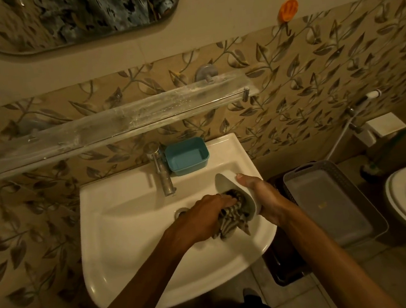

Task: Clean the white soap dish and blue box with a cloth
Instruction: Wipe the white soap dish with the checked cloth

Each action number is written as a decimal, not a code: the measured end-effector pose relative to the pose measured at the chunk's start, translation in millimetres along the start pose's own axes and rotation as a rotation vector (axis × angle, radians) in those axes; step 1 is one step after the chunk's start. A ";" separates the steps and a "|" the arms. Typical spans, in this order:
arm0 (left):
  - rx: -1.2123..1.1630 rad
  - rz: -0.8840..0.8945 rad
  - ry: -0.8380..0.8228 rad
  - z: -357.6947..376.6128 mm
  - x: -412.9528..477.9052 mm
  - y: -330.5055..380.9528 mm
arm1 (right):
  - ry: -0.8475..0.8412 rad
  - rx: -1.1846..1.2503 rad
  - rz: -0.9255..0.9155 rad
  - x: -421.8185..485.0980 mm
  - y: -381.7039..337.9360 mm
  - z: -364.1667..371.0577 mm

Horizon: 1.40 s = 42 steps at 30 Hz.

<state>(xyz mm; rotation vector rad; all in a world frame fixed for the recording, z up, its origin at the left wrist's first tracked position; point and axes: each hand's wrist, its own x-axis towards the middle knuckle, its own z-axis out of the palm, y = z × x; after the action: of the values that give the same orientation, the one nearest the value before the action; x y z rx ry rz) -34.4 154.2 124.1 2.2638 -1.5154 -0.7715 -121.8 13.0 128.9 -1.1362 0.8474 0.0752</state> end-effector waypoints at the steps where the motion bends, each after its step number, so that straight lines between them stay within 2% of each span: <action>1: -0.044 -0.018 -0.038 1.3 -2.3 6.4 | -0.012 0.012 -0.025 -0.4 0.8 0.6; 7: -0.236 -0.063 -0.008 6.9 -10.2 26.4 | -0.045 0.050 -0.093 1.9 5.0 1.1; 9: -0.236 -0.066 0.014 6.2 -14.5 30.8 | -0.064 0.037 -0.106 2.1 7.1 1.5; 14: 0.260 -0.107 0.194 14.1 -11.1 21.6 | -0.048 0.061 -0.082 1.2 13.9 -5.2; 16: 0.329 -0.144 0.283 8.2 -4.6 9.4 | -0.066 0.076 -0.094 -1.8 15.3 -7.8; 19: 0.345 -0.180 0.252 5.9 2.2 1.9 | -0.069 0.119 -0.117 -3.7 15.4 -5.7; 22: 0.178 -0.240 0.224 10.8 -0.9 6.1 | -0.048 0.135 -0.146 1.4 15.8 2.3; 27: -0.037 -0.088 0.179 19.5 -11.8 33.8 | 0.008 0.188 -0.207 11.5 17.9 13.4; 33: -0.533 -0.226 -0.043 -5.8 -10.4 38.7 | 0.007 0.183 -0.289 14.7 29.1 10.5; 35: -0.739 -0.304 -0.085 -11.4 -13.0 36.7 | -0.034 0.224 -0.305 14.9 33.5 9.5; 38: -1.188 -0.394 -0.129 -12.0 -15.2 31.1 | -0.057 0.301 -0.336 15.0 42.8 8.6; 40: -1.450 -0.444 -0.098 -9.3 -14.2 27.1 | -0.066 0.344 -0.345 13.9 44.2 10.3; 42: -1.580 -0.455 -0.058 -6.7 -10.5 24.1 | -0.089 0.349 -0.319 13.3 44.3 9.4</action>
<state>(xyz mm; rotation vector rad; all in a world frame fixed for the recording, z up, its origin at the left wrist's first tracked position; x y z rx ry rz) -51.7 154.1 145.0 1.2296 -0.0332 -1.4116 -127.6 36.1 88.1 -0.9171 0.5651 -0.2750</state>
